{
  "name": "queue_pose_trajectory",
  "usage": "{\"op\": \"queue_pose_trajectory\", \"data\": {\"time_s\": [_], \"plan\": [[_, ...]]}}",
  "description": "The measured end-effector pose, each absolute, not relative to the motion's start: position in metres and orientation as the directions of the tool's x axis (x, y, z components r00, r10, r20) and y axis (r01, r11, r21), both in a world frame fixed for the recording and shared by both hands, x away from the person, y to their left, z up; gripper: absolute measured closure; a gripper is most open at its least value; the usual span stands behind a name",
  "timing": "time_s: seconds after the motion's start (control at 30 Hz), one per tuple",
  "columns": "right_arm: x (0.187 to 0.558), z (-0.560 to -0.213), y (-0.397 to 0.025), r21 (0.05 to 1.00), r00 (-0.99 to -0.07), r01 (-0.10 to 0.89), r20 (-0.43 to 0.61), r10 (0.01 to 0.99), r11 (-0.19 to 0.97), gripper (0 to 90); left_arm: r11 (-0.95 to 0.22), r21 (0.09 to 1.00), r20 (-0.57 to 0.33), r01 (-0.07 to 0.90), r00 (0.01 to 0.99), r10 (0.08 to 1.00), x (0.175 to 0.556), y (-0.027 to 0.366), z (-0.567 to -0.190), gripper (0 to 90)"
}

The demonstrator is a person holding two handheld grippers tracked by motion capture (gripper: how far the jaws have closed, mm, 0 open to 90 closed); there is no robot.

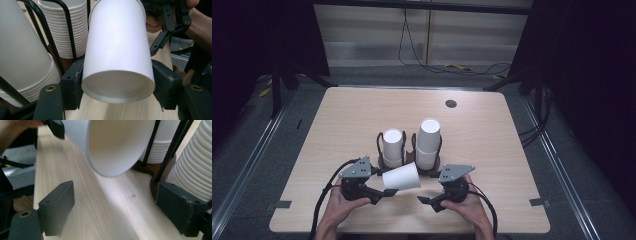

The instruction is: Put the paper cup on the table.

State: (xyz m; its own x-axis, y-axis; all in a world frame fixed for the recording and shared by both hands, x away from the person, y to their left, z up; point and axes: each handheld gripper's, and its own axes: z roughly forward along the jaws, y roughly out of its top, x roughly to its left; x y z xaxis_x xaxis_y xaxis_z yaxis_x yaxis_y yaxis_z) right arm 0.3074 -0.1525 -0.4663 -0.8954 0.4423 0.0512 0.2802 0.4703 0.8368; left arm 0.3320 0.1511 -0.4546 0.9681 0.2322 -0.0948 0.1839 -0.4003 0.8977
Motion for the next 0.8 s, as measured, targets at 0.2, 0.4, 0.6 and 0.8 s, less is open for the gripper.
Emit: {"op": "queue_pose_trajectory", "data": {"time_s": [0.2,0.4,0.6,0.8], "plan": [[0.305,-0.467,-0.154,0.869,-0.890,0.273,0.065,0.451,0.412,14.6,-0.362,0.914,-0.101,0.184,0.967,0.235,0.329,0.151,-0.460,34.6],[0.305,-0.469,-0.156,0.878,-0.889,0.282,0.088,0.449,0.386,14.0,-0.319,0.932,-0.100,0.173,0.967,0.233,0.327,0.152,-0.464,34.6],[0.304,-0.466,-0.157,0.901,-0.894,0.272,0.107,0.435,0.337,14.0,-0.301,0.938,-0.106,0.172,0.969,0.224,0.326,0.150,-0.471,34.8],[0.305,-0.463,-0.158,0.921,-0.901,0.266,0.133,0.414,0.284,13.8,-0.294,0.943,-0.101,0.156,0.976,0.194,0.324,0.145,-0.473,34.7]]}}
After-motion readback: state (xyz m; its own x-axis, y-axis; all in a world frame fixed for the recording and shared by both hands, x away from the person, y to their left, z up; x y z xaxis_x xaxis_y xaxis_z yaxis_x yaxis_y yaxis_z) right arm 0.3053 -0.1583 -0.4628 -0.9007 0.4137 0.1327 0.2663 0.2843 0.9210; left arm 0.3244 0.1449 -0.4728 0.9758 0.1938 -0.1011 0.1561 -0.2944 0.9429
